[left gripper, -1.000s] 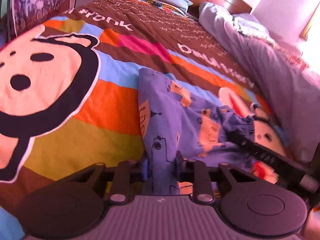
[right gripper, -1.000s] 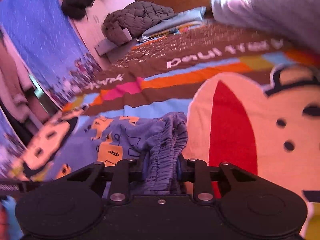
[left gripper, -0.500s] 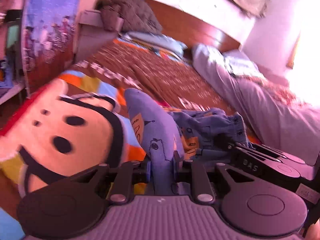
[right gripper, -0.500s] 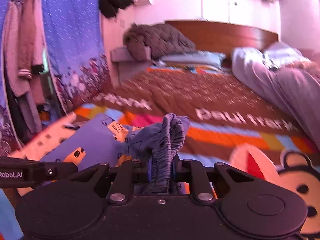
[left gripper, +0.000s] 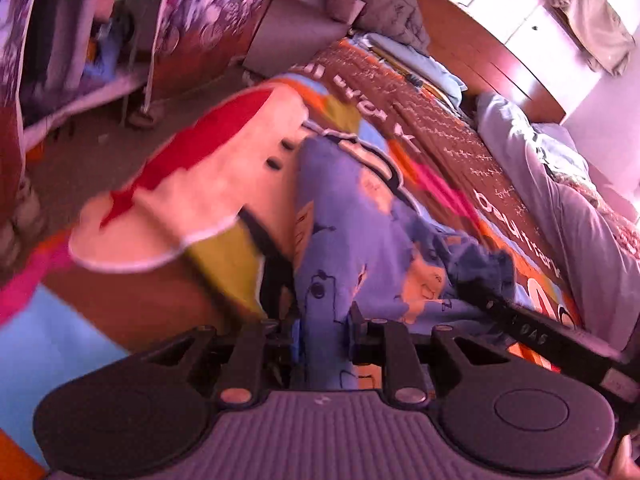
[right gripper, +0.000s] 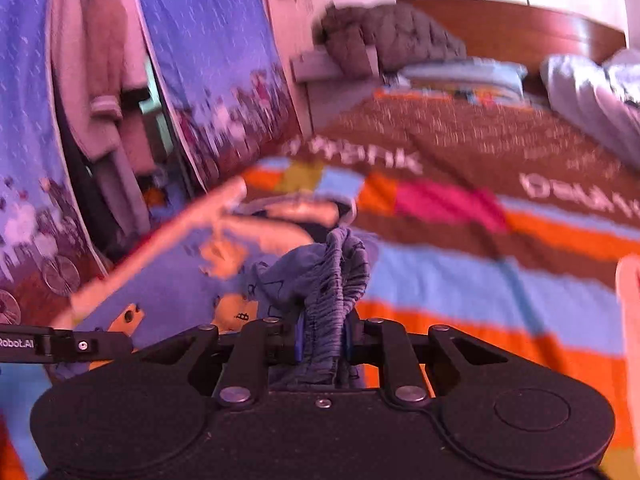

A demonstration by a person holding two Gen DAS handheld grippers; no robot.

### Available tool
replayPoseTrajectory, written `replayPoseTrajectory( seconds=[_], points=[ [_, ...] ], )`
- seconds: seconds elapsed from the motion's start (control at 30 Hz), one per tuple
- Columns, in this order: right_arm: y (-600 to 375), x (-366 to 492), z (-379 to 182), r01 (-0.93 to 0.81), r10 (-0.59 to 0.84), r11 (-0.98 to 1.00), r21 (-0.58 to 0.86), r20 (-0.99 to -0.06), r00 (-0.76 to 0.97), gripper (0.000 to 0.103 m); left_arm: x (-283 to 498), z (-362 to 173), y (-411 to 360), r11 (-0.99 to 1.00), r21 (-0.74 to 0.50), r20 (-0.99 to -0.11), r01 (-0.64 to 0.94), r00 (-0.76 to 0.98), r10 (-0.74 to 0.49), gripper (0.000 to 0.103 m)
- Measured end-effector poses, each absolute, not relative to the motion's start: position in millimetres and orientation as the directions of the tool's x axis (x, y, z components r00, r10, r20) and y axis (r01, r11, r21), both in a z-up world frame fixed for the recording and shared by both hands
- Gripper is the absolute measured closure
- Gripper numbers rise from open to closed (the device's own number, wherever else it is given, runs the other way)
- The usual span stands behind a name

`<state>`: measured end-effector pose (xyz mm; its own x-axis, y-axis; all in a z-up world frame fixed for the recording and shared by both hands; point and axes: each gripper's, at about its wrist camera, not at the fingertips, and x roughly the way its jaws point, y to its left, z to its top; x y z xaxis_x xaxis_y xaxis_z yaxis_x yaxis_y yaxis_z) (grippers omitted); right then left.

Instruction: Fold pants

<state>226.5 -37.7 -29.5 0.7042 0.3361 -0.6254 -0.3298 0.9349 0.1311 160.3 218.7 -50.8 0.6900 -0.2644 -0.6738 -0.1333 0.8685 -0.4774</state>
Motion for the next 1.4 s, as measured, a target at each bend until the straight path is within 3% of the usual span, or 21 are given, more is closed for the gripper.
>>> replayPoseTrajectory(
  seconds=[0.17,0.37,0.47,0.5,0.53,0.6,0.77,0.87,0.97,1.07,1.2,1.4],
  points=[
    [-36.6,228.8,-52.5,-0.282,0.285,0.953,0.115,-0.658,0.697,0.073,154.9,-47.9,206.9,0.919,-0.384,-0.689,-0.093,0.692,-0.218,0.074],
    [-47.2,227.7,-54.9,-0.21,0.225,0.972,0.105,-0.669,0.708,0.038,159.4,-45.0,198.8,0.925,-0.366,-0.698,-0.1,0.688,-0.201,0.065],
    [-59.2,221.4,-48.0,-0.173,0.206,0.978,0.115,-0.657,0.725,0.023,153.1,-42.1,201.4,0.919,-0.389,-0.676,-0.063,0.697,-0.238,0.027],
    [-62.5,216.5,-44.7,-0.165,0.198,0.98,0.113,-0.651,0.732,0.02,148.3,-39.1,201.3,0.914,-0.405,-0.65,-0.025,0.711,-0.269,0.008],
    [-66.1,212.3,-42.3,-0.157,0.19,0.982,0.109,-0.648,0.738,0.019,141.5,-35.2,200.9,0.91,-0.414,-0.611,0.017,0.736,-0.292,0.004],
    [-72.6,203.1,-38.9,-0.147,0.181,0.983,0.107,-0.65,0.738,0.018,129.0,-27.3,197.0,0.923,-0.381,-0.563,0.059,0.777,-0.282,0.003],
    [-89.5,177.6,-27.2,-0.124,0.207,0.977,0.175,-0.623,0.754,0.017,98.3,-16.1,178.6,0.96,-0.264,-0.549,0.087,0.805,-0.224,0.0],
    [-92.1,161.7,-16.9,-0.142,0.238,0.968,0.206,-0.582,0.777,0.01,80.5,-13.5,168.5,0.972,-0.218,-0.536,0.091,0.821,-0.197,0.0],
    [-94.2,147.9,-7.4,-0.149,0.252,0.963,0.224,-0.553,0.794,0.009,67.4,-5.4,161.5,0.977,-0.201,-0.532,0.073,0.83,-0.171,0.0],
    [-98.3,123.8,-1.9,-0.156,0.263,0.958,0.24,-0.525,0.81,0.001,52.5,0.0,168.0,0.974,-0.222,-0.525,0.045,0.836,-0.158,0.0],
    [-101.7,84.0,-0.2,-0.192,0.239,0.971,0.144,-0.51,0.826,0.001,36.1,0.1,172.1,0.975,-0.219,-0.549,-0.026,0.83,-0.101,0.0],
    [-98.7,32.3,8.4,-0.217,0.216,0.975,0.047,-0.423,0.88,0.001,-7.2,18.6,155.1,0.977,-0.184,-0.464,-0.106,0.886,0.009,0.0]
  ],
)
